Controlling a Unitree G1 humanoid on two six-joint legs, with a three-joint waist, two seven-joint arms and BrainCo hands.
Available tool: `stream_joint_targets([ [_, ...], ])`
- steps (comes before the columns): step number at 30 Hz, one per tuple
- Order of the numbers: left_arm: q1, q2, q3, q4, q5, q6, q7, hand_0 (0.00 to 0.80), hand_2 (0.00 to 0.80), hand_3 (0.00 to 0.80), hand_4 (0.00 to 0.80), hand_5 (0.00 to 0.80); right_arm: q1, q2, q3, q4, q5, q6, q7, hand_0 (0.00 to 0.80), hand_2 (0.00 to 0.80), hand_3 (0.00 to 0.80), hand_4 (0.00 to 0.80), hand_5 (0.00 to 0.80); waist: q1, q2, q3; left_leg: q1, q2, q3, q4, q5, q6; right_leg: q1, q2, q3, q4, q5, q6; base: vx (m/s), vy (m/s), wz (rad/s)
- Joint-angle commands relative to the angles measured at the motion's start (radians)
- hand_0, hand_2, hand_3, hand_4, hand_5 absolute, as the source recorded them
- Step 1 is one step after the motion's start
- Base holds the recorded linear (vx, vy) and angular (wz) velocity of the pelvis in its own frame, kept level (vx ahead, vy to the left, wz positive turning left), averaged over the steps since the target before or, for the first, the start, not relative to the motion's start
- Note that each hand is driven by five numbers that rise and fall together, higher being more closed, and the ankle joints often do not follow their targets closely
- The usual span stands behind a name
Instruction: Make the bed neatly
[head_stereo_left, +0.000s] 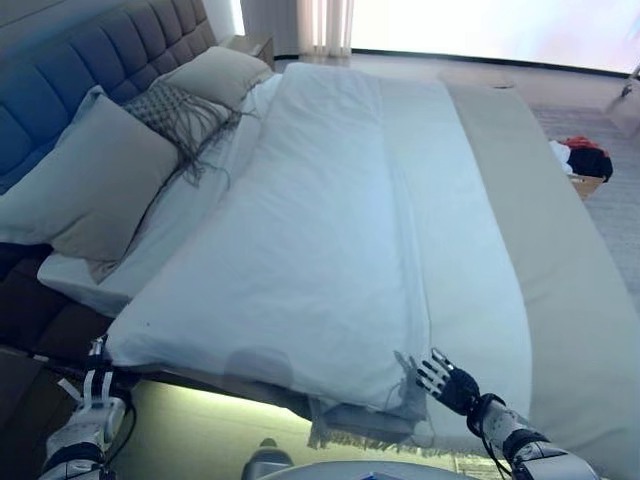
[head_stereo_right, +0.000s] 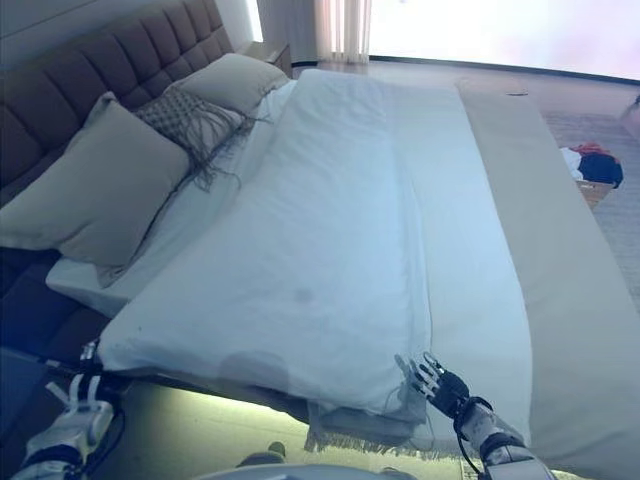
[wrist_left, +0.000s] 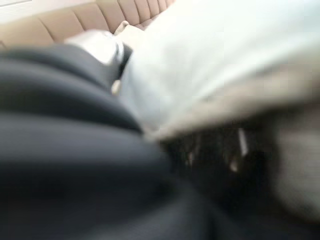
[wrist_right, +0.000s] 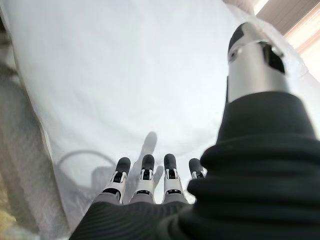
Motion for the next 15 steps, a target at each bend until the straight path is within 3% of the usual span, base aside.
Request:
stream_joint_targets([
  [1,-0.088,0.377,0.160,0.015,-0.154,-0.176,-0.007,0.800,0.800,0.800,0.800,0.800,-0.017,-0.081,-0.013,0.057,0.073,-0.071,0.008,0.000,0.000,0.000,0.000,0.000,0.084,0.025,-0.049,-0.094,-0.044,-0.028,-0.004,0.066,0.007,0.011,-0.084,0.062,0.142,-0.126,0.015,-0.134,0.029,0.65],
  [2,-0.113,0.372,0.143,-0.009,-0.156,-0.178,0.010,0.800,0.800,0.800,0.800,0.800,-0.025,-0.093,-0.027,0.066,0.091,-0.057,0.005,0.000,0.000,0.000,0.000,0.000,0.075,0.025,-0.040,-0.113,-0.035,0.025,-0.004,0.086,-0.011,0.023,-0.077,0.044,0.134,-0.129,0.012,-0.122,0.067,0.59],
  [4,-0.190,0.352,0.087,-0.025,-0.139,-0.168,0.011,0.800,0.800,0.800,0.800,0.800,-0.004,-0.133,-0.091,0.072,0.134,-0.054,-0.004,0.000,0.000,0.000,0.000,0.000,0.022,0.028,-0.021,-0.116,0.019,0.246,0.006,0.136,-0.045,0.046,-0.072,-0.028,0.140,-0.114,0.015,-0.186,0.179,0.69],
  [5,-0.218,0.345,0.058,-0.028,-0.150,-0.175,0.016,0.800,0.800,0.800,0.800,0.800,0.005,-0.161,-0.112,0.073,0.151,-0.048,0.000,0.000,0.000,0.000,0.000,0.000,0.006,0.022,-0.008,-0.104,0.028,0.268,0.047,0.136,-0.042,0.041,-0.081,-0.030,0.158,-0.110,0.012,-0.268,0.246,1.16],
  [6,-0.238,0.344,0.033,-0.023,-0.183,-0.206,0.029,0.800,0.800,0.800,0.800,0.800,-0.002,-0.193,-0.128,0.078,0.149,-0.033,0.010,0.000,0.000,0.000,0.000,0.000,-0.011,0.007,0.013,-0.106,0.032,0.244,0.175,0.099,-0.034,0.022,-0.106,-0.010,0.179,-0.103,0.010,-0.279,0.256,1.04],
  [8,-0.238,0.364,0.051,0.027,-0.231,-0.246,0.015,0.800,0.800,0.800,0.800,0.800,-0.042,-0.247,-0.146,0.095,0.130,0.007,0.020,0.000,0.000,0.000,0.000,0.000,-0.045,-0.009,0.047,-0.115,0.052,0.176,0.410,0.040,-0.029,-0.033,-0.160,0.067,0.215,-0.085,0.007,-0.230,0.345,0.39],
  [9,-0.226,0.379,0.080,0.057,-0.246,-0.256,0.003,0.800,0.800,0.800,0.800,0.800,-0.052,-0.257,-0.164,0.106,0.104,0.016,0.033,0.000,0.000,0.000,0.000,0.000,-0.061,-0.003,0.056,-0.096,0.048,0.148,0.413,-0.007,-0.018,-0.062,-0.183,0.102,0.234,-0.072,0.020,-0.138,0.431,-0.24],
  [11,-0.211,0.405,0.129,0.097,-0.259,-0.271,0.022,0.800,0.800,0.800,0.800,0.800,-0.042,-0.253,-0.194,0.124,0.093,-0.007,0.038,0.000,0.000,0.000,0.000,0.000,-0.086,0.018,0.043,-0.017,0.021,0.162,0.269,-0.087,0.009,-0.103,-0.224,0.136,0.226,-0.019,0.060,-0.085,0.446,-0.49],
  [13,-0.203,0.413,0.140,0.109,-0.258,-0.270,0.042,0.800,0.800,0.800,0.800,0.800,-0.016,-0.238,-0.233,0.128,0.100,-0.035,0.037,0.000,0.000,0.000,0.000,0.000,-0.096,0.021,0.041,0.013,-0.035,0.186,0.201,-0.118,0.029,-0.144,-0.293,0.155,0.197,0.124,0.095,-0.100,0.314,-0.24],
  [15,-0.194,0.432,0.141,0.133,-0.261,-0.252,0.046,0.800,0.800,0.800,0.800,0.800,0.000,-0.238,-0.259,0.120,0.090,-0.028,0.021,0.000,0.000,0.000,0.000,0.000,-0.088,0.019,0.043,0.021,-0.094,0.194,0.179,-0.147,0.053,-0.168,-0.326,0.155,0.146,0.209,0.115,-0.128,0.310,-0.01],
])
